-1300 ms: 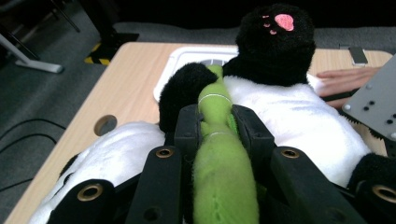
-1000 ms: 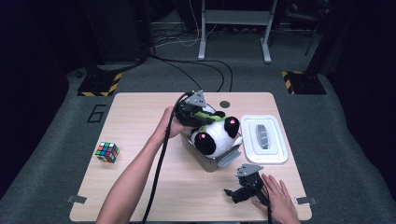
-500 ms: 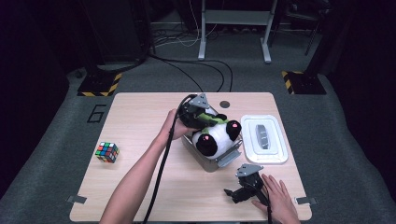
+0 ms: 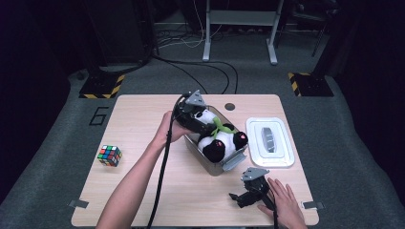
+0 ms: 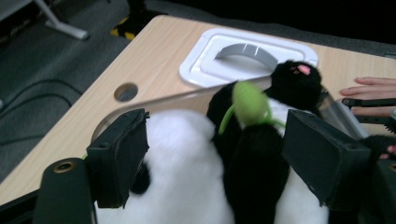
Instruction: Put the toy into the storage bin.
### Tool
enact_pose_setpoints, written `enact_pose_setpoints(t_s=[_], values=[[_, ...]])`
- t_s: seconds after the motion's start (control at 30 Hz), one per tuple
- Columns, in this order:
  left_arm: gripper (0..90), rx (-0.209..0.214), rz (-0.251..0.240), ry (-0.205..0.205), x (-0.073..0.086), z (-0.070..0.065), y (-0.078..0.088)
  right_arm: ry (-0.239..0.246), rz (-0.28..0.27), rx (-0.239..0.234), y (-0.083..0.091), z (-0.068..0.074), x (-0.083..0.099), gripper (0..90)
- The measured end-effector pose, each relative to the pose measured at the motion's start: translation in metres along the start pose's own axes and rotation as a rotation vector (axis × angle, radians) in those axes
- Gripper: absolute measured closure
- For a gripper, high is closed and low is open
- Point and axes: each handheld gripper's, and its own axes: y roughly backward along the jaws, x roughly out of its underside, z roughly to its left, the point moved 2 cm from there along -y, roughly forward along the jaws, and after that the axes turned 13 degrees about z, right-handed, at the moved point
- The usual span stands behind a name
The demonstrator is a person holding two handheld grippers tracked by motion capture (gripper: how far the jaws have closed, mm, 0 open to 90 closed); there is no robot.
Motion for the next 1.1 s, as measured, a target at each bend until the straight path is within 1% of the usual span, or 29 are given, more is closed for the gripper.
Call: enact_pose_setpoints(t_s=[0.07,0.13,0.17,0.2,0.23,0.3,0.37,0.4,0.47,0.5,0.57,0.63,0.7,0.8,0.87,0.9,1.0,1.03,1.1], values=[[18.8,0.0,0.036,0.023,0.005,0.004,-0.004,0.0,0.0,0.0,0.0,0.0,0.0,0.0],[17.0,0.002,0.09,0.041,0.01,0.008,-0.011,0.0,-0.001,0.001,0.0,0.0,0.0,0.0],[16.8,0.005,0.108,0.052,0.013,0.009,-0.014,0.0,-0.001,0.001,0.0,0.0,0.0,0.0],[16.5,0.017,0.116,0.06,0.016,0.009,-0.018,0.0,0.0,0.0,0.0,0.0,0.0,0.0],[16.4,0.028,0.113,0.077,0.018,0.009,-0.021,0.0,0.0,0.0,0.0,0.0,0.0,0.0],[16.1,0.031,0.149,0.078,0.023,0.01,-0.027,0.0,0.0,0.0,0.0,0.0,0.0,0.0],[16.1,0.036,0.172,0.089,0.029,0.01,-0.033,0.0,-0.002,0.002,0.0,0.0,0.0,0.0],[16.2,0.041,0.17,0.097,0.031,0.011,-0.034,0.0,0.0,0.0,0.0,0.0,0.0,0.0],[16.2,0.046,0.15,0.11,0.034,0.013,-0.035,0.0,0.0,0.0,0.0,0.0,0.0,0.0],[16.3,0.047,0.147,0.11,0.034,0.013,-0.033,-0.001,-0.001,0.002,0.0,0.0,0.0,0.0],[16.6,0.037,0.121,0.107,0.034,0.011,-0.029,-0.001,-0.003,0.002,0.0,0.0,0.0,0.0],[16.9,0.035,0.081,0.103,0.032,0.008,-0.022,-0.001,-0.003,0.002,0.0,0.0,0.0,0.0],[17.1,0.02,0.048,0.099,0.028,0.007,-0.016,0.001,0.0,0.0,0.0,0.0,0.0,0.0],[17.3,0.004,0.017,0.114,0.02,0.01,-0.014,-0.001,-0.003,0.002,0.0,0.0,0.0,0.0],[17.5,-0.002,0.027,0.128,0.013,0.012,-0.018,-0.001,-0.002,0.002,0.0,0.0,0.0,0.0],[17.6,-0.006,0.034,0.127,0.011,0.013,-0.021,0.0,-0.001,0.002,0.0,0.0,0.0,0.0],[20.4,-0.017,0.071,0.128,0.008,0.014,-0.031,-0.001,0.0,0.0,0.0,0.0,0.0,0.0],[21.8,-0.014,0.083,0.138,0.009,0.014,-0.034,-0.001,-0.002,0.002,0.0,0.0,0.0,0.0],[28.3,-0.01,0.096,0.165,0.013,0.016,-0.04,-0.001,-0.002,0.001,0.0,0.0,0.0,0.0]])
